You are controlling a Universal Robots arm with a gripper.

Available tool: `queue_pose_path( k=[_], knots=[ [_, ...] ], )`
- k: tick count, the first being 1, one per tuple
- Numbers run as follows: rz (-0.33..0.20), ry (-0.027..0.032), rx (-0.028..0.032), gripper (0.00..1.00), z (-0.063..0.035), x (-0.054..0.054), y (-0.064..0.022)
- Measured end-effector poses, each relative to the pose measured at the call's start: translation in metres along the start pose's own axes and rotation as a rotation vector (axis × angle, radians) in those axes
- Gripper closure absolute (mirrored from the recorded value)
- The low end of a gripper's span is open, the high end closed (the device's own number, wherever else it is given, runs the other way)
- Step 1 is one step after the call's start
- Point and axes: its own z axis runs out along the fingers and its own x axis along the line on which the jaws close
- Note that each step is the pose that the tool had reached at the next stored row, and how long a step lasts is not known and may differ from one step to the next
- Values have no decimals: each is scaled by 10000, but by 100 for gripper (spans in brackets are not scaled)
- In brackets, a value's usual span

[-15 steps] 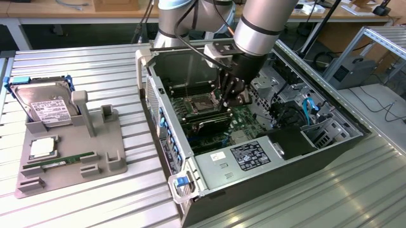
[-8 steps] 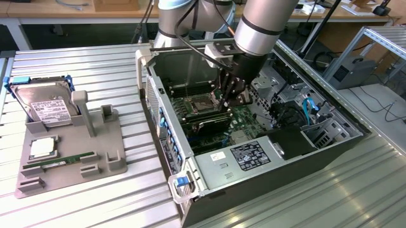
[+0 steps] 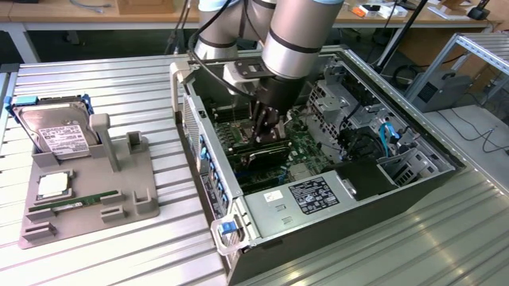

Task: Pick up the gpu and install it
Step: 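Press down on the gpu until it lock into place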

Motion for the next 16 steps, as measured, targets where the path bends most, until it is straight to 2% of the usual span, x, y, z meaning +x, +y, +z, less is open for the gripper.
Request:
queue_pose_path(
  k=[3, 16],
  knots=[
    [1, 1, 0, 89, 44, 12, 63],
    [-1, 5, -1, 89, 171, 39, 135]
  ],
)
